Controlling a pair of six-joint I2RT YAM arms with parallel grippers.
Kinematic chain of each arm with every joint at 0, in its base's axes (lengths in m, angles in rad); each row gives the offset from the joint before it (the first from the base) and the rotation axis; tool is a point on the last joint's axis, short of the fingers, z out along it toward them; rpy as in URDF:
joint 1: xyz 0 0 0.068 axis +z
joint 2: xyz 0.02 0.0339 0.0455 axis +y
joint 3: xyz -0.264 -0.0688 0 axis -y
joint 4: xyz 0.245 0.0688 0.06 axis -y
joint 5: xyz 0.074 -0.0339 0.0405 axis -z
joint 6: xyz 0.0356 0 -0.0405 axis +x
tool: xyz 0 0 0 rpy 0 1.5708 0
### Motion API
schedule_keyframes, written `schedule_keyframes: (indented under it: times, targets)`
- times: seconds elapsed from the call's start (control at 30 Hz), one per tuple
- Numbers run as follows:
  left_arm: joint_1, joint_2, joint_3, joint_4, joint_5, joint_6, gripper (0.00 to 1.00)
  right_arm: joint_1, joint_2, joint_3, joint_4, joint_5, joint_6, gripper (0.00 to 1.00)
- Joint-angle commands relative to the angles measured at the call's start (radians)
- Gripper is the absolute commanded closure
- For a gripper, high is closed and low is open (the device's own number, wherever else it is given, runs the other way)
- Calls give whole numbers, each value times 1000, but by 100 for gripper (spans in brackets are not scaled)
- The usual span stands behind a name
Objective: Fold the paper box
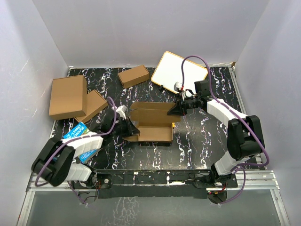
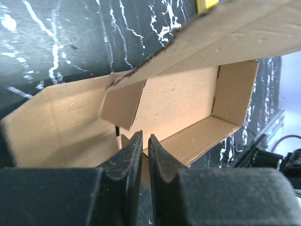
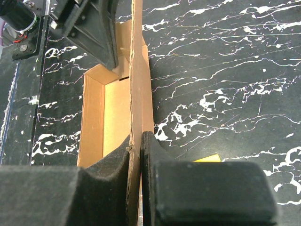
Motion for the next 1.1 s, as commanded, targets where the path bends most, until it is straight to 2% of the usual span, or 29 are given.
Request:
schedule_keyframes:
  times: [0.0, 0.13, 0.27, 0.37, 0.6, 0.73, 0.9, 0.97, 1.07]
  targets:
    - [-2, -180, 56, -266, -152, 141, 88, -5, -27, 15, 33, -36, -39, 92]
    - [10, -300, 107, -496, -292, 217, 84, -6, -27, 15, 32, -37, -39, 92]
    - [27, -341, 140, -616, -388, 238, 64, -7, -27, 16, 31, -35, -40, 92]
    - [57, -306, 145, -611, -400, 257, 53, -8, -25, 16, 31, -37, -40, 92]
    - [123, -140, 172, -488, -217, 280, 51, -9, -26, 15, 29, -36, -41, 92]
    - [125, -104, 161, -427, -130, 258, 57, -8, -22, 15, 29, -40, -41, 92]
    - [126, -100, 148, -403, -44, 234, 90, -8, -21, 15, 31, -41, -41, 92]
    - [126, -117, 151, -409, -13, 230, 98, -8, -20, 15, 32, -39, -37, 92]
    - [126, -148, 159, -417, 32, 210, 100, -7, -22, 15, 40, -31, -27, 92]
